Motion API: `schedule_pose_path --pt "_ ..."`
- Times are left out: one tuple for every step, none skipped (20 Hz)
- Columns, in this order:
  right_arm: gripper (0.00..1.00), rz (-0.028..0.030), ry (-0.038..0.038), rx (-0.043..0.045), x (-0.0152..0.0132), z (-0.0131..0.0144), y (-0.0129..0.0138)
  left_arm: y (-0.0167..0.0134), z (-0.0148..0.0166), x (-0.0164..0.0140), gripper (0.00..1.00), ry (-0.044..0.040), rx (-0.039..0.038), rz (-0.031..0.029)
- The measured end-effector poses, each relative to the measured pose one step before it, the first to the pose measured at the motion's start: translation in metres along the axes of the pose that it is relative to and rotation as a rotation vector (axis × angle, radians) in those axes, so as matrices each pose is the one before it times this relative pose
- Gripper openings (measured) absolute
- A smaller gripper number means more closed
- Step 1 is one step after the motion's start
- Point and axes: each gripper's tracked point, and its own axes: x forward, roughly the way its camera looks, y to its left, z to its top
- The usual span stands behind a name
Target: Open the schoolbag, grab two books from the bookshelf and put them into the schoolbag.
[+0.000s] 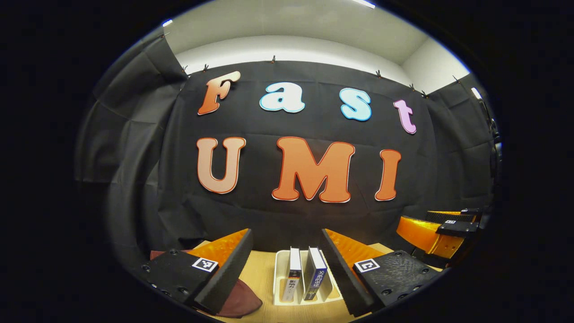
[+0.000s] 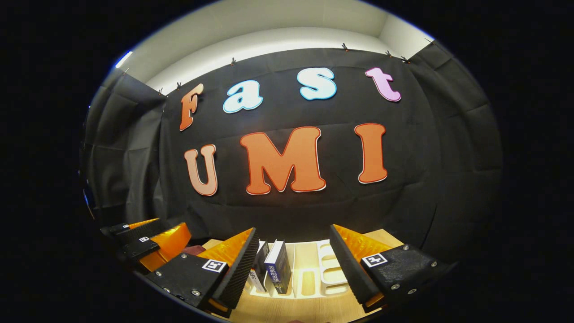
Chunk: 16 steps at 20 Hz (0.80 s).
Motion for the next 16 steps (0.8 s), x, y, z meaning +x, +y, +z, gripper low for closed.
schedule_pose_path --pt "0.97 -0.00166 0.00247 -0.00606 -0.00059 -0.00129 0.00059 -0.00037 0.00042 -0.00006 0.93 -0.00063 -0.00418 -0.0012" --pt "0.94 0.00128 0.0023 -0.00298 0.00011 -0.00092 0.00086 0.00085 -0.00003 0.00039 0.94 -0.00173 -0.00194 0.00104" --pt "0.94 0.00044 0.00392 -0.00099 -0.0005 -0.00137 -0.00022 0.00033 -0.00038 0.00025 0.94 0.00245 0.00239 0.00216" --pt "0.94 0.00149 0.0028 -0.00018 0.00024 -0.00169 -0.00006 0.00002 -0.00135 -0.00007 0.93 0.00187 0.00183 0.00096" --pt "0.94 0.00102 0.00374 -0.00048 -0.00014 -0.00086 0.00026 0.00018 0.00076 -0.00003 0.93 0.00108 0.00006 0.00117" --pt "0.94 0.00044 0.00269 -0.00033 0.00019 -0.00076 0.00015 0.00003 -0.0001 0.00016 0.93 -0.00188 -0.00108 -0.00078" --pt "0.94 0.00117 0.00254 0.00057 0.00024 -0.00083 -0.00014 -0.00003 0.00099 -0.00006 0.93 -0.00195 -0.00049 0.00115" --pt "0.94 0.00426 0.00194 0.00104 -0.00049 -0.00134 0.00012 0.00044 -0.00095 -0.00024 0.93 -0.00115 0.00073 0.00194" --pt "0.94 0.01043 -0.00463 0.00266 0.00041 0.00037 0.00146 -0.00003 0.00005 0.00002 0.93 0.00154 0.00123 0.00101" --pt "0.94 0.01024 -0.00504 0.00389 -0.00119 0.00068 0.00229 0.00049 -0.00082 0.00006 0.93 0.00107 0.00175 0.00125" --pt "0.94 0.00843 -0.00136 0.00628 0.00018 0.00027 0.00152 -0.00042 0.00057 -0.00014 0.93 0.00081 0.0012 -0.00095" --pt "0.94 0.0003 0.00356 0.00263 0.0013 -0.00237 -0.0018 0.00032 -0.00097 -0.00017 0.93 0.00202 0.00436 -0.0009" --pt "0.94 -0.00031 0.00346 -0.00309 0.00117 -0.00105 -0.00071 0.00129 0.00044 0.00021 0.93 0.00146 0.00554 0.00454" --pt "0.94 -0.00281 0.00031 -0.00521 -0.00046 -0.00085 -0.00172 -0.00001 -0.00208 0.00055 0.93 0.0041 0.00598 0.00348" --pt "0.94 -0.0015 0.0018 -0.0031 -0.0001 -0.00097 -0.00125 0.00017 -0.00128 0.0009 0.94 0.00764 0.00666 0.00205" --pt "0.94 0.00168 0.0048 -0.00004 0.00115 -0.00273 0.00051 0.00177 -0.00252 -0.00061 0.94 0.00725 0.00602 0.00593"
